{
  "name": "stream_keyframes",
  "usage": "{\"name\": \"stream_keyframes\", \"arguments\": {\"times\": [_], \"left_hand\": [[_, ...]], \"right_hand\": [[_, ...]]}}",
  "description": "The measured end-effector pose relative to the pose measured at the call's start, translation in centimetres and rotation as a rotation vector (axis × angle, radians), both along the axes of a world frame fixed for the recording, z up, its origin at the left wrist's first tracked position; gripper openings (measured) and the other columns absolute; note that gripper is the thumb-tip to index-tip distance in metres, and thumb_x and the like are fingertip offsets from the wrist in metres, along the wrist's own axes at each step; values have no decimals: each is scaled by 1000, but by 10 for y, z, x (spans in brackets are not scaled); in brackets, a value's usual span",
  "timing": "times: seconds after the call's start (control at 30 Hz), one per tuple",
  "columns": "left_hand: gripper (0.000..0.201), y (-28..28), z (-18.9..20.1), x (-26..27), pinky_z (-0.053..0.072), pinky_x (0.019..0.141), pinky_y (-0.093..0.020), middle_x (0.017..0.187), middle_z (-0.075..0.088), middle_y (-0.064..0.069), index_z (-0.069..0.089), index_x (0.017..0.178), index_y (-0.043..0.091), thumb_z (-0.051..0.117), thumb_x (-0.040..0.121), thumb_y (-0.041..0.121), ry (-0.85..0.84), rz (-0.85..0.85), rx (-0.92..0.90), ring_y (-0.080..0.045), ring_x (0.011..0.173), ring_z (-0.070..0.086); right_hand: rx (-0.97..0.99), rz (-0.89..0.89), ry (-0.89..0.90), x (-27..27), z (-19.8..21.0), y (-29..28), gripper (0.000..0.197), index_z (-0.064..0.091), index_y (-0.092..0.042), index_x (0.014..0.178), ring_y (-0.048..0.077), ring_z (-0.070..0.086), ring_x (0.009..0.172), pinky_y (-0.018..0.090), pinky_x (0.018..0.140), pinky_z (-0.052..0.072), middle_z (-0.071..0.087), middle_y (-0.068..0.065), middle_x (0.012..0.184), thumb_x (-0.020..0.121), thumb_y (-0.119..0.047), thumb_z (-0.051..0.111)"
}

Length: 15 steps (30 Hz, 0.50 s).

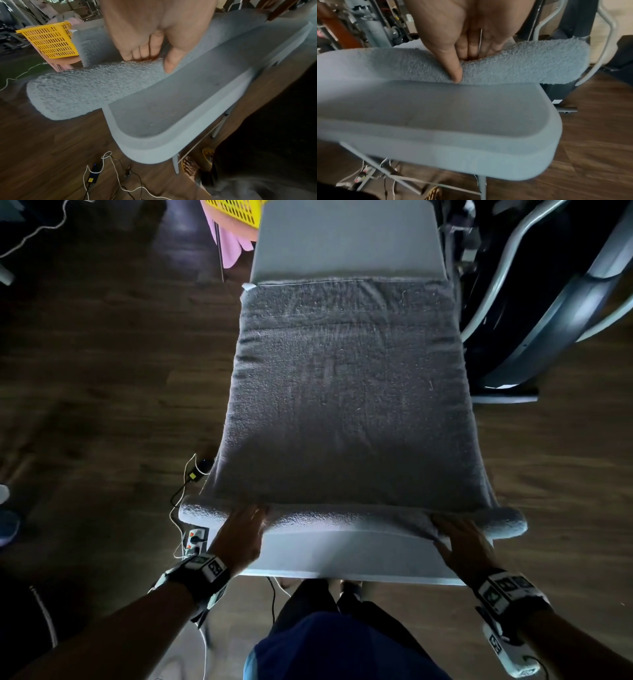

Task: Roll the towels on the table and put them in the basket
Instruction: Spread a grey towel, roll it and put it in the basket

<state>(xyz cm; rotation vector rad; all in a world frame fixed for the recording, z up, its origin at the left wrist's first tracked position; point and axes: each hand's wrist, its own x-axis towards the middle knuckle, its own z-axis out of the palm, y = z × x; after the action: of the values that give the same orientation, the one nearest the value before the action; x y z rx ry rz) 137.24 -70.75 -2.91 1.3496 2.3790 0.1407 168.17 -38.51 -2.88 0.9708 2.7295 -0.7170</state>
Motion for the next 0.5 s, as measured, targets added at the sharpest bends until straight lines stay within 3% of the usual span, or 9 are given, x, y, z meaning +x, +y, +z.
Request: {"name": "stream_keyframes", "arguments": {"times": [0.1, 0.2, 0.27, 0.4, 0.5], "left_hand": [[47, 2, 0, -7, 54, 77, -37, 100, 65, -10, 63, 114, 9, 62, 71, -10, -57, 91, -32, -33, 91, 62], [37, 16, 10, -11, 48, 75, -37, 101, 64, -9, 63, 109, 13, 52, 79, -5, -86, 169, -88, -32, 95, 58], [28, 22, 16, -9, 45, 72, -37, 99, 63, -11, 61, 99, 11, 49, 79, -3, -82, 146, -147, -33, 96, 57], [20, 16, 22, -6, 45, 71, -36, 93, 64, -9, 57, 93, 13, 48, 82, -1, -143, 55, -278, -29, 91, 60], [13, 22, 17, -18, 45, 76, -37, 91, 66, -14, 57, 91, 10, 49, 86, 1, -215, 60, -311, -33, 91, 63]], "right_hand": [[-5, -69, -32, -15, -2, 9, 37, 70, -15, 110, 37, 61, 98, 44, 83, 51, 68, 9, 106, 76, 1, 70], [25, -52, -125, -28, 8, 11, 30, 72, -10, 107, 39, 59, 99, 43, 84, 48, 68, 14, 106, 79, 0, 67], [19, 37, -162, -22, 10, 10, 30, 73, -6, 104, 41, 60, 96, 46, 83, 50, 69, 17, 103, 75, 2, 69], [-24, 101, -231, -1, 3, 11, 36, 68, -8, 114, 39, 57, 105, 46, 92, 47, 66, 16, 114, 80, 1, 62], [-41, 104, -272, -12, 10, 13, 29, 68, -7, 107, 36, 59, 101, 38, 86, 46, 66, 15, 109, 82, 2, 56]]}}
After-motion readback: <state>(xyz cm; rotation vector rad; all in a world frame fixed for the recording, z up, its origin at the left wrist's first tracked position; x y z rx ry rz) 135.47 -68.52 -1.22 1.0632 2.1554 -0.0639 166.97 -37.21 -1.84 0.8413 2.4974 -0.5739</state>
